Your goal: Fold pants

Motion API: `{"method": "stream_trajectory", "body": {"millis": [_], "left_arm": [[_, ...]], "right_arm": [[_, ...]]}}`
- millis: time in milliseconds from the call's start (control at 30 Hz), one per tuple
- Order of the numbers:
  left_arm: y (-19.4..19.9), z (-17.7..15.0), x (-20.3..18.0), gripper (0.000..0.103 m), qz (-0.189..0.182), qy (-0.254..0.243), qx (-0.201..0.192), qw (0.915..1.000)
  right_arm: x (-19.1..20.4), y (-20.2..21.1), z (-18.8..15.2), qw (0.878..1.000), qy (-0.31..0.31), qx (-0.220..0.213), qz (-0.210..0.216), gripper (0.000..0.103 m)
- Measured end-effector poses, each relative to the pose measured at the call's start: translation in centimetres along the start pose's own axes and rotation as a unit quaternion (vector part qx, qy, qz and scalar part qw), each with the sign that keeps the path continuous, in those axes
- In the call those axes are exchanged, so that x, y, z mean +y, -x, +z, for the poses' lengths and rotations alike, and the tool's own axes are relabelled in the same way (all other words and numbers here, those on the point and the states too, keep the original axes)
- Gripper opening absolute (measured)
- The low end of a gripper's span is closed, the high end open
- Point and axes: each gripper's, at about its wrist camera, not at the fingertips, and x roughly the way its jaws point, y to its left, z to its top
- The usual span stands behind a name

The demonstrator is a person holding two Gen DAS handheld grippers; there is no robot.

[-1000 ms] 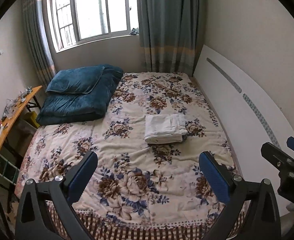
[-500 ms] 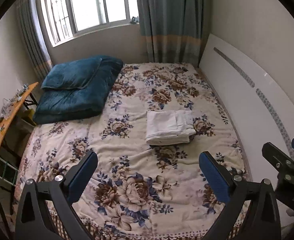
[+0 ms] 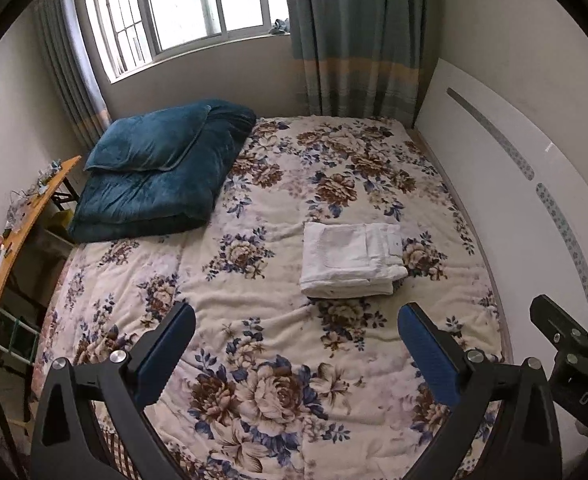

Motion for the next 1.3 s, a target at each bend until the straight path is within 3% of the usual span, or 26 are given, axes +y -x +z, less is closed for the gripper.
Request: {"method": "stream_trajectory", "body": {"millis": [367, 1300], "left_arm": [[0.4, 1.0, 0.2, 0.103, 0.009, 0.003, -0.01, 0.9999], [1.9, -0.2, 0.7, 0.103, 0.017, 0.01, -0.007, 0.9998]], "right_arm": [[0.0, -0.3, 0.6, 1.0, 0.004, 0.001, 0.012, 0.1], [0.1, 1.2, -0.9, 1.0, 0.011, 0.003, 0.016, 0.101]]}}
